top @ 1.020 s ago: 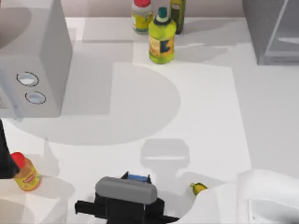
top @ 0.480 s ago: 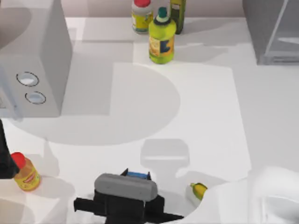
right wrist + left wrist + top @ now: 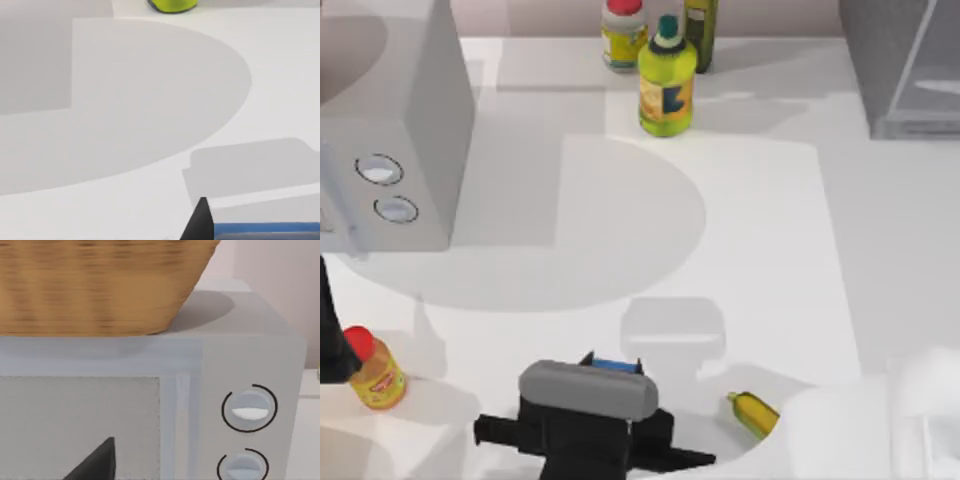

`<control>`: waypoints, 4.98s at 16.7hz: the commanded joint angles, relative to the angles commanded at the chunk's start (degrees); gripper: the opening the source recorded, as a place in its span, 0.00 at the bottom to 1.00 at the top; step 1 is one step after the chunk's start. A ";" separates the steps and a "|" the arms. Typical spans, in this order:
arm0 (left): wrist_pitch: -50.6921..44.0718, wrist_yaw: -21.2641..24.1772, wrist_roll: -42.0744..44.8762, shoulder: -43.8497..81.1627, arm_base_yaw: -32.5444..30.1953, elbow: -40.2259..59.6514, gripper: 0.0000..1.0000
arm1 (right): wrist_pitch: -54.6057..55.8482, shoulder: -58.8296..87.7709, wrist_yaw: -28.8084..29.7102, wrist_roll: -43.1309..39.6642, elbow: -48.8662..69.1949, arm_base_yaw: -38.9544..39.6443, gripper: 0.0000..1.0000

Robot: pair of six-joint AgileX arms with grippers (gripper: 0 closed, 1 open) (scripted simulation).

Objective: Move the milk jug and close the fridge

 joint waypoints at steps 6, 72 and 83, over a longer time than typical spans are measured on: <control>0.00 0.00 0.00 0.00 0.00 0.00 1.00 | 8.49 -5.91 -4.66 -6.99 -3.93 -6.70 0.00; 0.00 0.00 0.00 0.00 0.00 0.00 1.00 | 77.76 -3.08 -80.05 -95.34 -4.35 -90.19 0.45; 0.00 0.00 0.00 0.00 0.00 0.00 1.00 | 77.76 -3.08 -80.05 -95.34 -4.35 -90.19 1.00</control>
